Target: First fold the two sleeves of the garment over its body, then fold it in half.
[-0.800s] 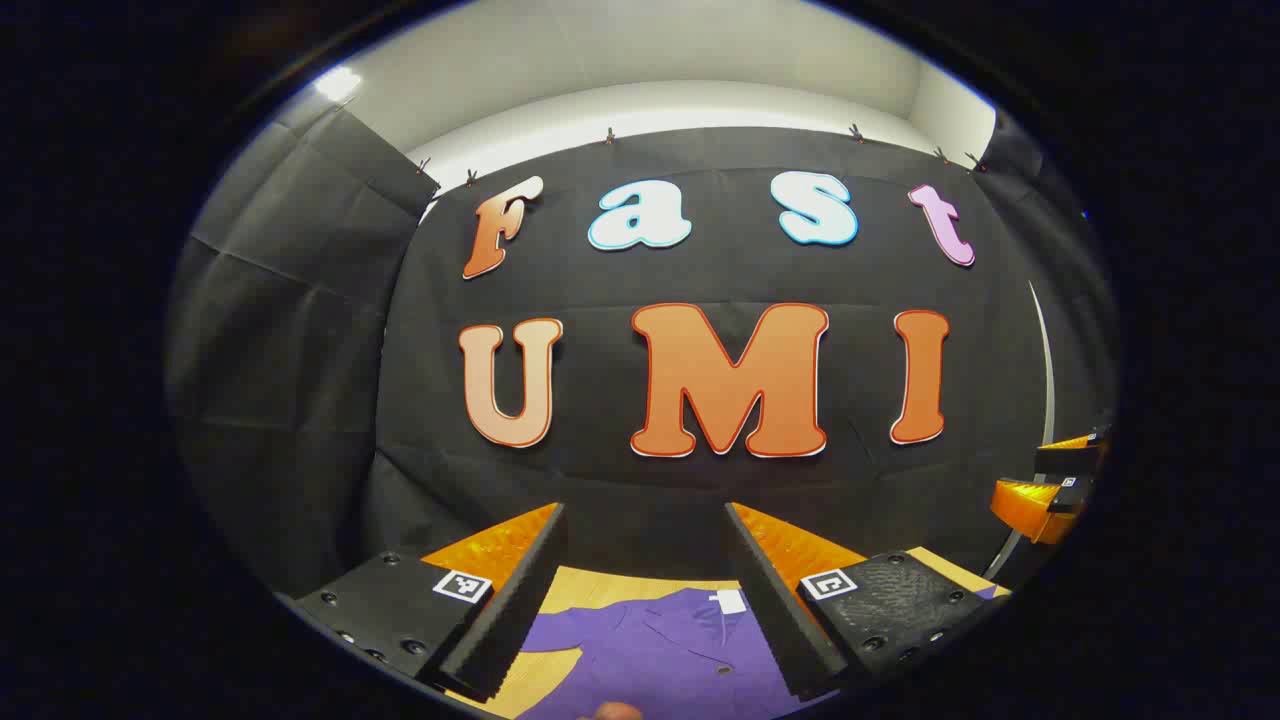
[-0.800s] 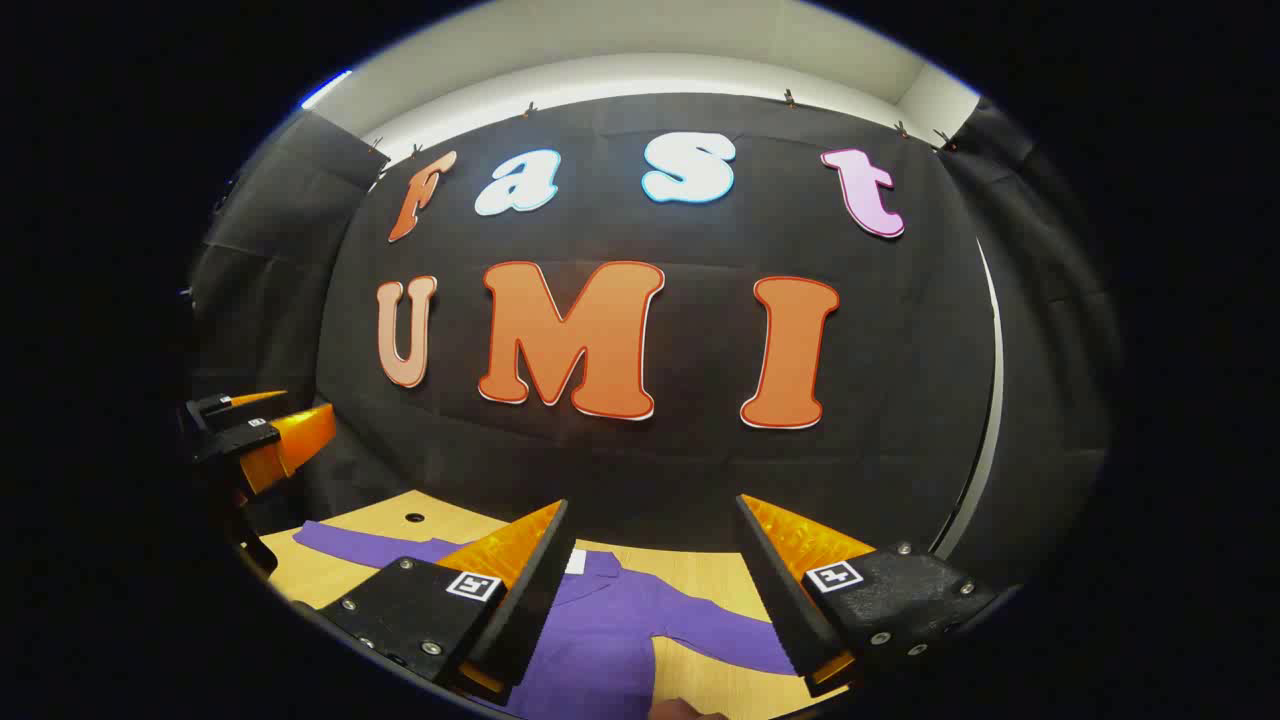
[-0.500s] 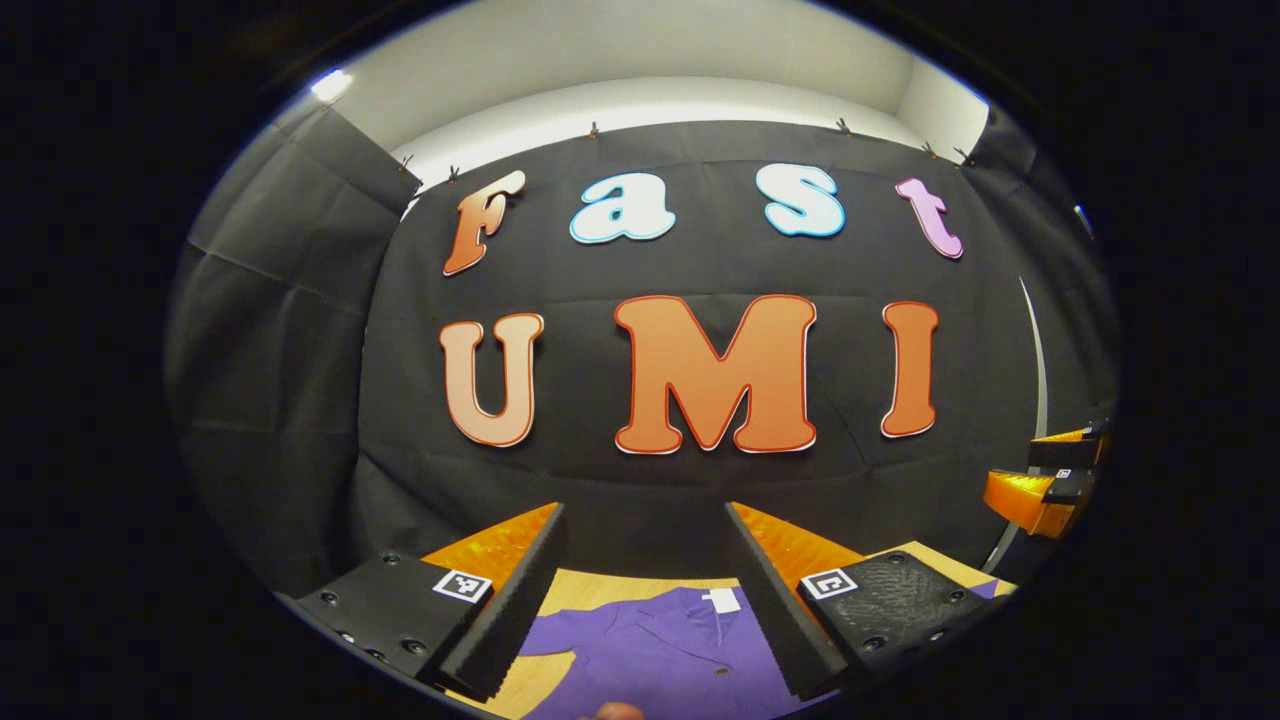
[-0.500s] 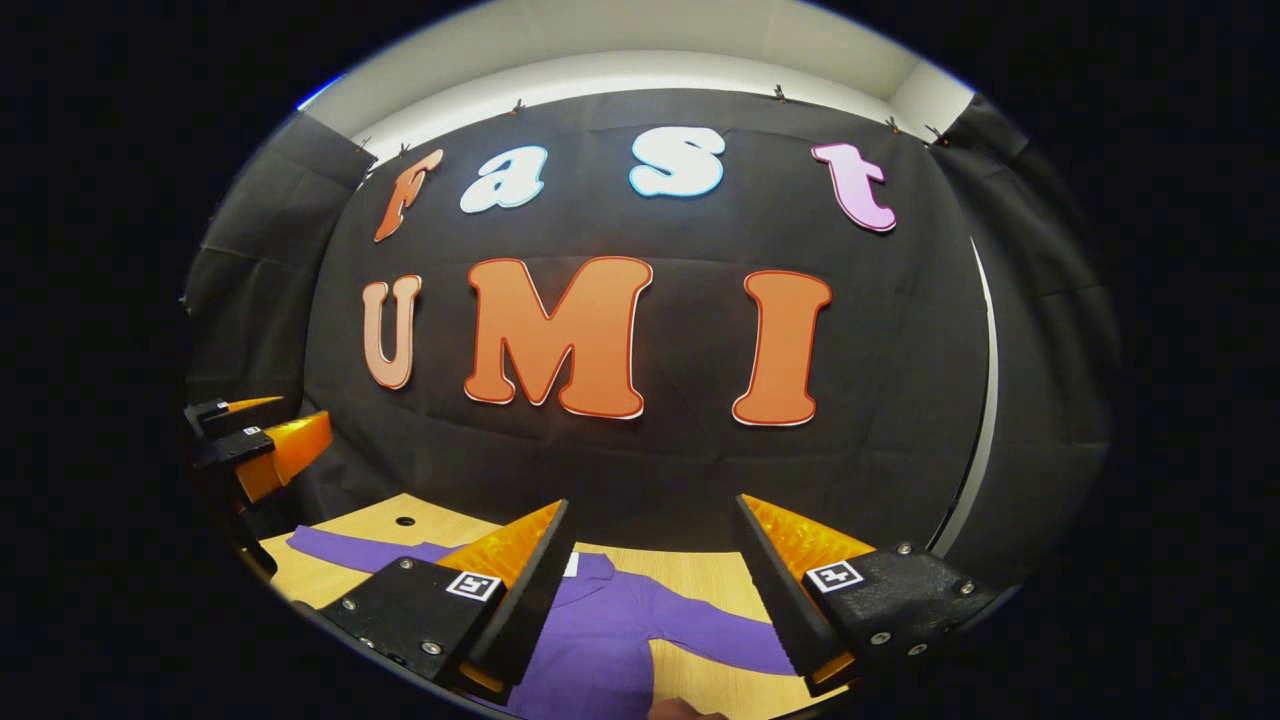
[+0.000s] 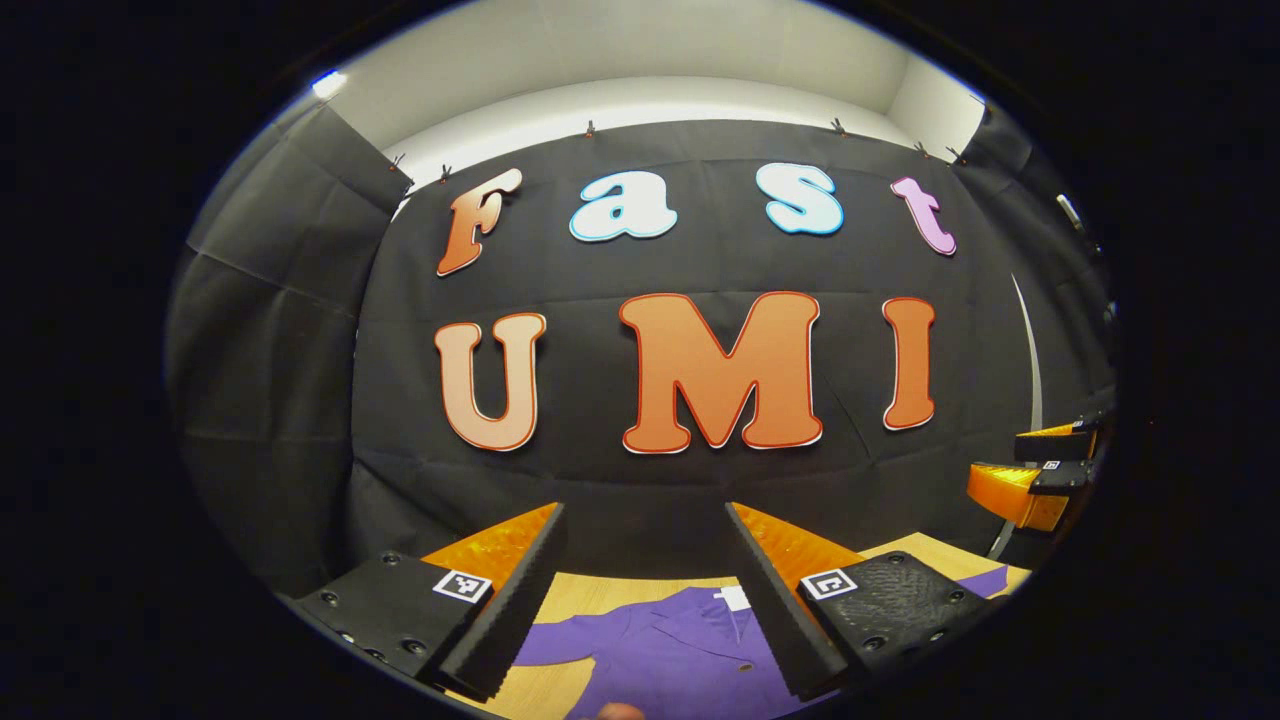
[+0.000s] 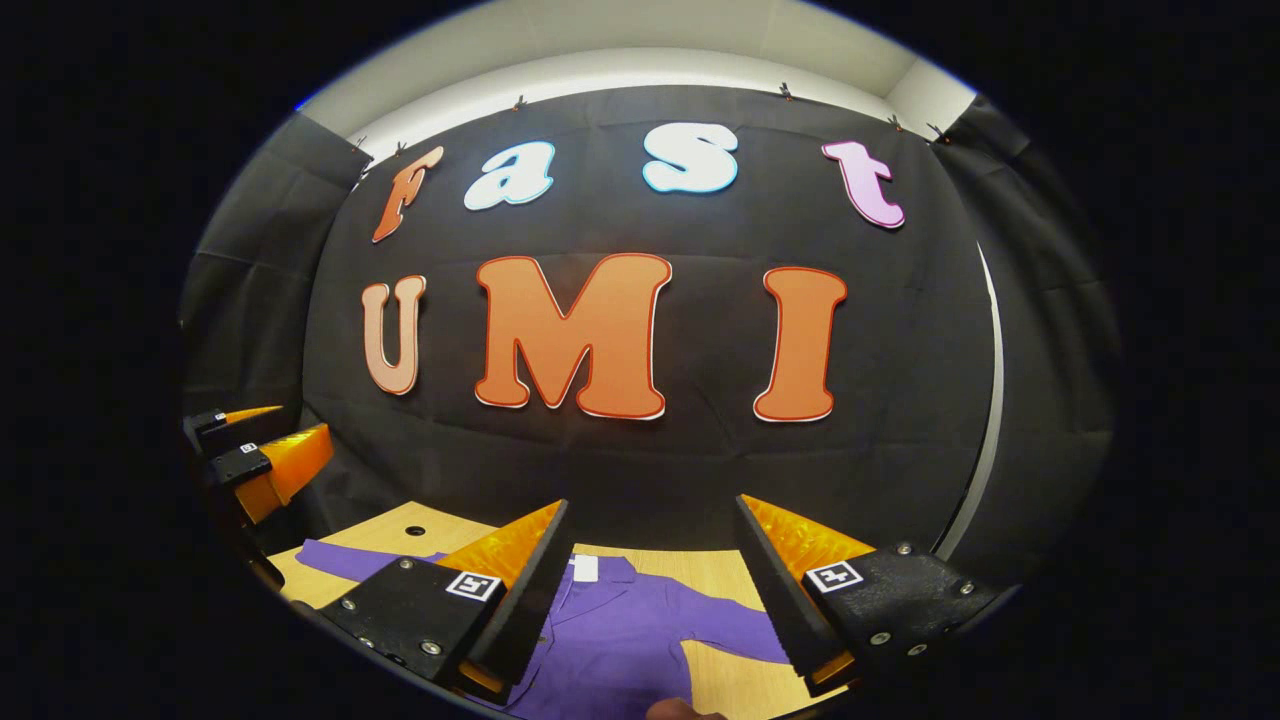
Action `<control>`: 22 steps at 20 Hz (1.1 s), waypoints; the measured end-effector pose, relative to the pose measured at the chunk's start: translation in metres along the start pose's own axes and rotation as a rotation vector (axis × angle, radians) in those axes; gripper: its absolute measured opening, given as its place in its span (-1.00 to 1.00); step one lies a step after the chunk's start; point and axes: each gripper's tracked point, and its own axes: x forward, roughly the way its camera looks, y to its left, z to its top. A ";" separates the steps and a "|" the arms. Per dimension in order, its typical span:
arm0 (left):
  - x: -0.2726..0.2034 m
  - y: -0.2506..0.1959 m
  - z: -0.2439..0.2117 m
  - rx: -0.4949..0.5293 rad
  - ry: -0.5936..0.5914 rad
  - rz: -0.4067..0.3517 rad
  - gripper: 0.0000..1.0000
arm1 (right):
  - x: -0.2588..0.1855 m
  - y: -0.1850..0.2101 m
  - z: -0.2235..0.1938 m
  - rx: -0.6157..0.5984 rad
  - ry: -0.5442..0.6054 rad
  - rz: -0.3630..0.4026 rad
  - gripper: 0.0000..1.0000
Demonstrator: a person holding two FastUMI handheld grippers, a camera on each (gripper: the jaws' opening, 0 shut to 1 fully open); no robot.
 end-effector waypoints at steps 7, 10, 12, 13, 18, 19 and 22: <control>0.002 0.002 -0.011 -0.004 0.021 -0.009 1.00 | 0.003 -0.036 -0.019 -0.016 0.040 -0.104 0.89; 0.000 -0.006 -0.011 -0.001 0.019 -0.015 1.00 | 0.005 -0.058 -0.029 -0.029 0.048 -0.141 0.89; -0.002 -0.011 -0.011 0.000 0.020 -0.017 0.92 | 0.005 -0.076 -0.040 -0.051 0.051 -0.167 0.89; -0.002 -0.014 -0.013 0.003 0.024 -0.017 0.92 | 0.006 -0.086 -0.048 -0.052 0.067 -0.181 0.90; -0.006 -0.026 -0.016 0.024 0.038 -0.010 0.92 | 0.004 -0.138 -0.081 -0.077 0.124 -0.264 0.89; -0.008 -0.030 -0.018 0.029 0.041 -0.010 0.92 | 0.003 -0.148 -0.087 -0.084 0.137 -0.275 0.90; -0.011 -0.039 -0.019 0.042 0.049 -0.012 0.93 | 0.006 -0.177 -0.109 -0.080 0.194 -0.302 0.90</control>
